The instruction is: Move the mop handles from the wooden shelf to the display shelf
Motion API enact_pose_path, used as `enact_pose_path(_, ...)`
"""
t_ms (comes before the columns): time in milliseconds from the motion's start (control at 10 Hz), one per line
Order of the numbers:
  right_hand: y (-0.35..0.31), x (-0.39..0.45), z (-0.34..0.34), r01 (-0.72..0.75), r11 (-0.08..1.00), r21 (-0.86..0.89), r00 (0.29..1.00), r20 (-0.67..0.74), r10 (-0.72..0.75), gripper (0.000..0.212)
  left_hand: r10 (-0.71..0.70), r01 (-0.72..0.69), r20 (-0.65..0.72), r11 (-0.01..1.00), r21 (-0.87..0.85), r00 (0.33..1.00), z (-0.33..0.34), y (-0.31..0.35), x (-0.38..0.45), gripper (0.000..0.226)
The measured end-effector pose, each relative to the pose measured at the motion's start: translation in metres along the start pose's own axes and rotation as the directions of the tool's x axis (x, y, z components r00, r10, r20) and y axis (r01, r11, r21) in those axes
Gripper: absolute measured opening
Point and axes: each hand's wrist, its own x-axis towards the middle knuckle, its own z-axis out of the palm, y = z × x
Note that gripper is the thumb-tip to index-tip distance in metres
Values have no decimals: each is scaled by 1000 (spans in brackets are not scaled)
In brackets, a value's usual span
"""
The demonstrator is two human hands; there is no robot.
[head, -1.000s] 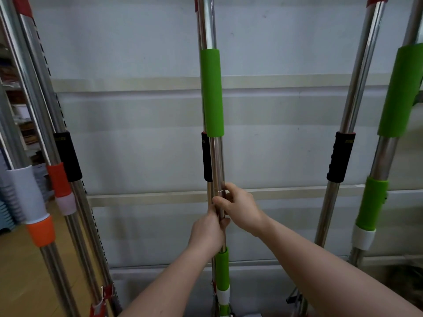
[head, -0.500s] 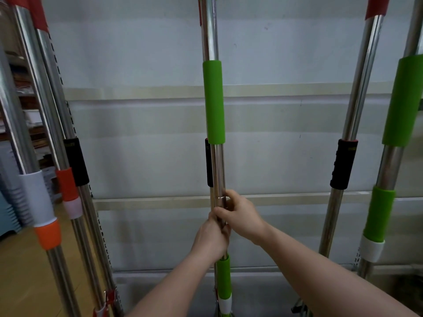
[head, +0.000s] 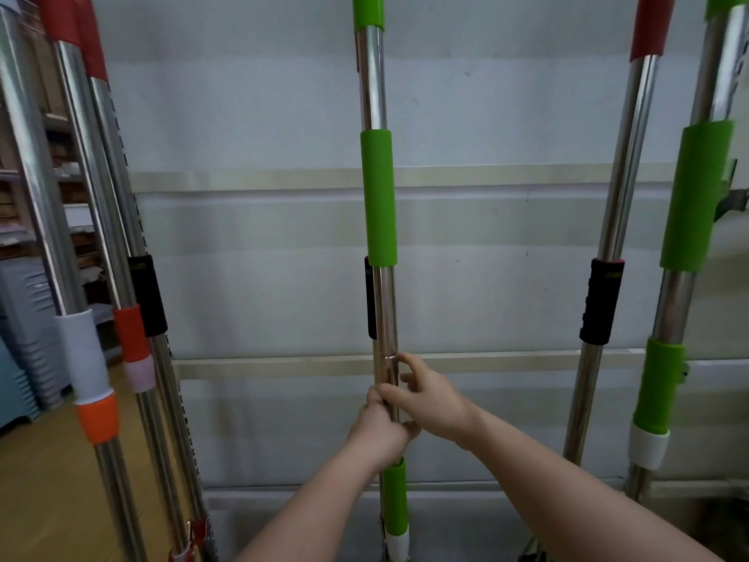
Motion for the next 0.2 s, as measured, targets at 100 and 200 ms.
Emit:
enact_pose_path(100, -4, -11, -13, -49, 998, -26, 998, 45, 50, 68, -66, 69, -69, 996, 50, 995, -10, 16, -31, 86)
enact_pose_path(200, 3, -38, -12, -37, 999, -7, 994, -108, 36, 61, -7, 22, -208, 998, 66, 978, -11, 6, -53, 87)
